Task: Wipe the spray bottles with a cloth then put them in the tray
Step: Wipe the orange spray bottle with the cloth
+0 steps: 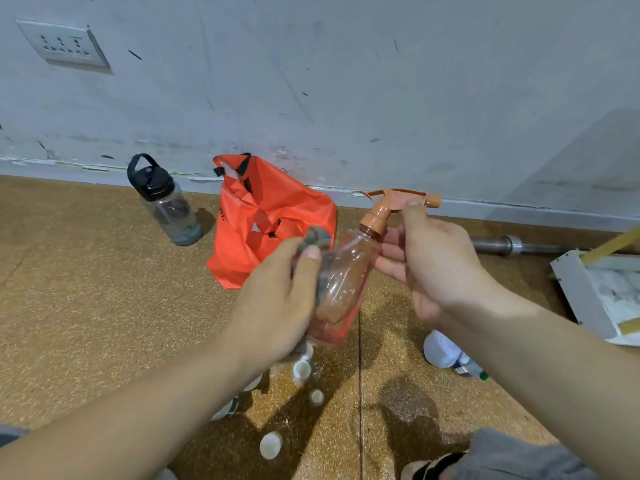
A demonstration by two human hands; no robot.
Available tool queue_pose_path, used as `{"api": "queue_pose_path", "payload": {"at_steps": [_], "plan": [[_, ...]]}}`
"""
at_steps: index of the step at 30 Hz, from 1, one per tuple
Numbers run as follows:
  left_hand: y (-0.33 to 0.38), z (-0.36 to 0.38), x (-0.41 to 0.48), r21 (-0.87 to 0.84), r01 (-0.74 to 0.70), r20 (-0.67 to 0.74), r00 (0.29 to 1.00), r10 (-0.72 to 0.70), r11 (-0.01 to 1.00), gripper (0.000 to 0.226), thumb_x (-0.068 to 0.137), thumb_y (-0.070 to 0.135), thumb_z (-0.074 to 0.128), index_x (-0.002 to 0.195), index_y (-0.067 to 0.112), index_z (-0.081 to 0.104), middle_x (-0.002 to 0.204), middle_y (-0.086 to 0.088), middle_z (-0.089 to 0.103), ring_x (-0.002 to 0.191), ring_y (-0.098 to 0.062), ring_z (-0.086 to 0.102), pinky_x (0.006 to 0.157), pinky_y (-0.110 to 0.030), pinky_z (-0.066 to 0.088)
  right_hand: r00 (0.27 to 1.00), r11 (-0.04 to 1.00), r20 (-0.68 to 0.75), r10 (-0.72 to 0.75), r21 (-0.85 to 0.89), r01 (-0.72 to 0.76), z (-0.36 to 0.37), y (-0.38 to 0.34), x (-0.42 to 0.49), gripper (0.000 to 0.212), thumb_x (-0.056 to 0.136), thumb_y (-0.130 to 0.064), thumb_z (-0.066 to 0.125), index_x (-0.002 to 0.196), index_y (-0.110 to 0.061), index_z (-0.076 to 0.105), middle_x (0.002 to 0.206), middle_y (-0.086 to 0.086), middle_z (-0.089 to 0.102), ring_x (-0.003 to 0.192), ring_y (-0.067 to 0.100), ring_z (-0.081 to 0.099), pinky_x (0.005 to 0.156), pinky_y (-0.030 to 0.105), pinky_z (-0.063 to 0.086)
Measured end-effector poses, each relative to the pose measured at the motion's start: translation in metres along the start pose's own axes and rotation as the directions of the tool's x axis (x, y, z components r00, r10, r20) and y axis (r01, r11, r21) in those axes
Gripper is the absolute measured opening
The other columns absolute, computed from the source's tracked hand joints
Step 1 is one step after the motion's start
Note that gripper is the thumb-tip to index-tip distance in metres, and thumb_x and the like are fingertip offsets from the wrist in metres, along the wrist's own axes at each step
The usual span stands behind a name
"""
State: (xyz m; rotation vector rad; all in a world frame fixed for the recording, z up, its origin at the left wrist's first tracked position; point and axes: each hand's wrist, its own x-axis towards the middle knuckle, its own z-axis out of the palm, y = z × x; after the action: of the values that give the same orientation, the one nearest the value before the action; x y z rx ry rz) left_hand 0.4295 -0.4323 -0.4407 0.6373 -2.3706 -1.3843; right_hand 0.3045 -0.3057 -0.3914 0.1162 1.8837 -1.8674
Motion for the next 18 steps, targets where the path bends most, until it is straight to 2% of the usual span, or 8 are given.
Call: {"api": "queue_pose_path", "payload": {"at_steps": [2,4,7,9,11,13,15,18], "plan": [[-0.002,-0.001,-0.003,0.385,-0.369,0.123,0.929,0.349,0.846,0.046,0.106,0.044,0.040,0.145,0.022,0.052,0.127,0.009,0.067,0.113,-0.016,0.062,0.092,-0.036,0.050,1.000,0.999,0.005,-0.007,-0.046,0.007,0.005,0.006,-0.004,0.040,0.108,-0.041,0.048,0.089,-0.011,0.068,0.075,0.002,0.072,0.074,0.013,0.075,0.081,0.036,0.065],[-0.005,0.003,-0.005,0.457,-0.433,0.175,0.900,0.399,0.777,0.060,0.104,0.045,0.042,0.155,0.012,0.041,0.144,-0.003,0.058,0.127,-0.020,0.055,0.101,-0.032,0.045,0.999,0.993,0.014,-0.047,-0.105,0.048,0.009,0.010,-0.007,0.046,0.107,-0.043,0.048,0.088,-0.008,0.072,0.078,0.006,0.077,0.079,0.017,0.077,0.085,0.039,0.064],[-0.009,0.002,-0.003,0.201,-0.268,0.101,0.962,0.253,0.942,0.043,0.107,0.046,0.043,0.147,0.029,0.050,0.133,0.009,0.066,0.119,-0.010,0.061,0.099,-0.031,0.047,0.996,0.990,0.029,-0.083,-0.116,0.086,0.012,0.006,-0.008,0.048,0.107,-0.044,0.048,0.095,-0.005,0.074,0.097,0.015,0.078,0.099,0.032,0.076,0.094,0.045,0.061],[-0.015,0.002,0.000,-0.147,0.028,0.066,0.998,-0.018,0.989,0.032,0.109,0.050,0.042,0.125,0.033,0.065,0.111,0.012,0.076,0.106,-0.008,0.070,0.097,-0.037,0.052,0.997,0.995,0.018,-0.076,-0.070,0.078,0.009,0.000,-0.006,0.044,0.108,-0.042,0.047,0.096,-0.008,0.072,0.099,0.015,0.079,0.100,0.028,0.077,0.095,0.042,0.061],[-0.015,0.005,0.000,-0.479,0.377,0.202,0.926,-0.319,0.793,0.044,0.108,0.057,0.039,0.120,0.029,0.072,0.112,0.005,0.079,0.108,-0.017,0.073,0.104,-0.047,0.053,0.997,0.997,0.005,-0.073,-0.018,0.073,0.005,-0.005,-0.005,0.040,0.109,-0.039,0.045,0.093,-0.010,0.067,0.090,0.012,0.080,0.094,0.024,0.078,0.092,0.040,0.062],[-0.009,0.009,-0.007,-0.644,0.592,0.416,0.803,-0.428,0.485,0.058,0.106,0.065,0.031,0.127,0.028,0.071,0.121,-0.005,0.077,0.110,-0.026,0.074,0.095,-0.052,0.059,0.998,0.998,-0.025,-0.055,0.029,0.056,0.003,-0.011,-0.006,0.037,0.110,-0.036,0.043,0.090,-0.012,0.062,0.067,-0.003,0.076,0.073,0.010,0.076,0.080,0.031,0.065],[-0.007,0.011,-0.010,-0.703,0.627,0.460,0.761,-0.457,0.336,0.068,0.105,0.069,0.025,0.134,0.026,0.069,0.129,-0.010,0.073,0.115,-0.031,0.071,0.098,-0.054,0.056,0.999,0.997,-0.049,-0.016,0.077,0.019,0.001,-0.014,-0.004,0.035,0.111,-0.036,0.042,0.088,-0.013,0.058,0.075,0.001,0.075,0.074,0.011,0.076,0.077,0.030,0.065],[-0.001,0.012,-0.008,-0.767,0.583,0.414,0.769,-0.488,0.268,0.076,0.102,0.072,0.025,0.132,0.020,0.071,0.127,-0.015,0.073,0.116,-0.030,0.066,0.107,-0.048,0.047,0.998,0.994,-0.058,0.017,0.109,-0.011,0.004,-0.010,-0.003,0.036,0.111,-0.036,0.040,0.088,-0.014,0.056,0.097,0.013,0.073,0.092,0.024,0.077,0.083,0.036,0.065]]}}
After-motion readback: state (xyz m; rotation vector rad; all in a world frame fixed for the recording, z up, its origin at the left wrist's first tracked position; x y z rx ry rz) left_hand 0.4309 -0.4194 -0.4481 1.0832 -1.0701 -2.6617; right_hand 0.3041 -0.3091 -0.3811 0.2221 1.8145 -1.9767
